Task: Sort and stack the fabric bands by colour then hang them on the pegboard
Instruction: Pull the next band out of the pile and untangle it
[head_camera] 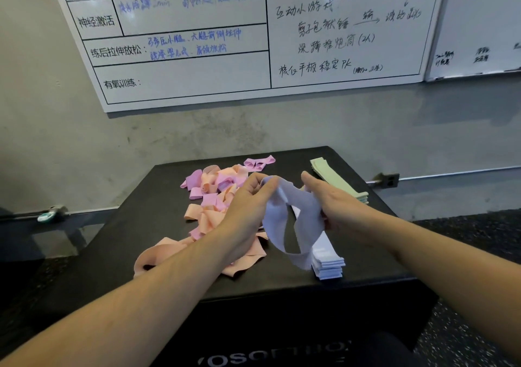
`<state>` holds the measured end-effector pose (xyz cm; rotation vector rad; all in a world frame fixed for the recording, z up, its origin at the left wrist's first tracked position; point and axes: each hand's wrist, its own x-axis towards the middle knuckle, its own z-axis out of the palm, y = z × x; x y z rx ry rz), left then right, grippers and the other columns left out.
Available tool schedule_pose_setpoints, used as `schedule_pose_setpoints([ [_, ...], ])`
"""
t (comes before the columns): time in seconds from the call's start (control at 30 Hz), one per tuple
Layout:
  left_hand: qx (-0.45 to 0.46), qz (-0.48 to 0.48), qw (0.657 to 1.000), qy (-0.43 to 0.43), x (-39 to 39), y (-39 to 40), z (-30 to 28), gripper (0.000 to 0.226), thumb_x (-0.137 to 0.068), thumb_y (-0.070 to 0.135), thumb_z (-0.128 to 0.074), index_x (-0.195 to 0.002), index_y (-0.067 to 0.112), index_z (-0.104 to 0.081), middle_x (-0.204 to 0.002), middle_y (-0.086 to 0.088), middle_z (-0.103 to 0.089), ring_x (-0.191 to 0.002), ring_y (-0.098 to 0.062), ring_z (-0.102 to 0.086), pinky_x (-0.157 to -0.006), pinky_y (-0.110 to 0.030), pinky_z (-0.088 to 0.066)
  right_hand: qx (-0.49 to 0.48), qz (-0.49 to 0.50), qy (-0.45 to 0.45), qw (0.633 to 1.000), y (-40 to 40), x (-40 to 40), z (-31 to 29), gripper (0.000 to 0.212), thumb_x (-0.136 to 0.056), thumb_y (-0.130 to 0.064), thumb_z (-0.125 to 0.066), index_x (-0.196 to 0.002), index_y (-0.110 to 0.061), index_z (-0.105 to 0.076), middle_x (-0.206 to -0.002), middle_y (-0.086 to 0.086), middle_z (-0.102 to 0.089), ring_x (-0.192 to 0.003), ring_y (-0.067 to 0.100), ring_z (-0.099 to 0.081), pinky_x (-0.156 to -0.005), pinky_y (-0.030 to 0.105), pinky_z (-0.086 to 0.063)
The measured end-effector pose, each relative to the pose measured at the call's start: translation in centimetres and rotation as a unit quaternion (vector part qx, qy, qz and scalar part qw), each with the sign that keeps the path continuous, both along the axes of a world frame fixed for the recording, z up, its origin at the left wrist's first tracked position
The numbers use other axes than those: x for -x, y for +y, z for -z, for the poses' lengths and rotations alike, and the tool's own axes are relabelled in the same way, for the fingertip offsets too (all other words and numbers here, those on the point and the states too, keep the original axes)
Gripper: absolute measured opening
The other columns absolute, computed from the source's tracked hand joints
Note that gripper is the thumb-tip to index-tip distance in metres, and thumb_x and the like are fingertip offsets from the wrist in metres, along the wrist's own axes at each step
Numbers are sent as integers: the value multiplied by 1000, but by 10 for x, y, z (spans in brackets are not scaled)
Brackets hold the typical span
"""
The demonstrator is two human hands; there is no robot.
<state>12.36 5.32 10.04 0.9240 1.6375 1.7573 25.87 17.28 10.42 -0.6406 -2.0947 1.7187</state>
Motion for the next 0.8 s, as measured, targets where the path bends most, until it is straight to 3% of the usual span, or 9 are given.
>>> schedule_pose_setpoints([
  [0.07,-9,-31,999,-20,-6,-4,-6,17,-95,35,-63,-79,29,-62,-93,-4,-68,-97,-22,-61,-92,-42,-47,-8,21,17,1000,-3,-6,-1,67,-70,-85,-62,-89,-21,-54,-73,2,-47,-64,15,-48,-60,30,-38],
  [0.13,-31,-67,995,-62,-10,-8,-12,18,-95,26,-62,-78,22,-56,-83,-3,-63,-92,-22,-58,-88,-40,-45,-22,15,31,999,-6,-15,-5,58,-73,-69,-70,-97,-21,-50,-75,-3,-51,-62,10,-50,-58,25,-38],
  [0.23,-79,-89,983,-138,-11,-14,-23,30,-96,10,-53,-68,20,-52,-74,-2,-57,-83,-22,-56,-79,-36,-46,-47,1,33,998,-8,-25,-10,52,-74,-46,-63,-119,-25,-50,-105,0,-64,-87,8,-61,-77,27,-49],
  [0.3,-115,-97,976,-156,-14,-17,-27,36,-97,6,-50,-64,19,-54,-77,-5,-55,-83,-22,-54,-76,-35,-45,-70,23,37,997,-10,-30,-12,46,-74,-38,-61,-118,-24,-55,-112,13,-63,-91,14,-60,-82,31,-48],
  [0.4,-126,-87,976,-153,-19,-24,-28,48,-101,9,-50,-56,24,-58,-67,3,-55,-71,-14,-54,-66,-30,-45,-83,49,50,994,-12,-38,-14,30,-84,-28,-66,-112,-16,-64,-108,19,-67,-86,18,-61,-81,36,-49],
  [0.47,-100,-57,985,-129,-22,-29,-28,55,-103,12,-51,-51,28,-57,-64,5,-56,-70,-14,-54,-66,-31,-44,-90,52,55,993,-13,-44,-16,18,-93,-19,-68,-107,-8,-65,-94,14,-68,-80,13,-61,-77,31,-48],
  [0.57,-100,-36,986,-127,-27,-37,-32,36,-104,12,-53,-68,20,-53,-70,1,-61,-66,-13,-59,-57,-27,-48,-119,52,49,990,-15,-49,-18,12,-92,-16,-71,-95,-6,-64,-78,-3,-65,-70,5,-59,-67,22,-44],
  [0.73,-80,-4,994,-78,-31,-47,-36,16,-99,14,-61,-85,14,-53,-79,-4,-65,-77,-19,-61,-70,-34,-50,-131,38,43,990,-27,-47,-24,23,-81,-13,-72,-98,-16,-57,-97,14,-72,-91,29,-70,-80,38,-52],
  [0.8,-63,-13,997,-30,-31,-49,-37,16,-96,15,-66,-85,15,-55,-84,-7,-64,-85,-23,-60,-80,-40,-51,-121,28,41,991,-32,-45,-26,29,-84,-9,-72,-108,-17,-59,-100,10,-74,-98,28,-71,-88,45,-55],
])
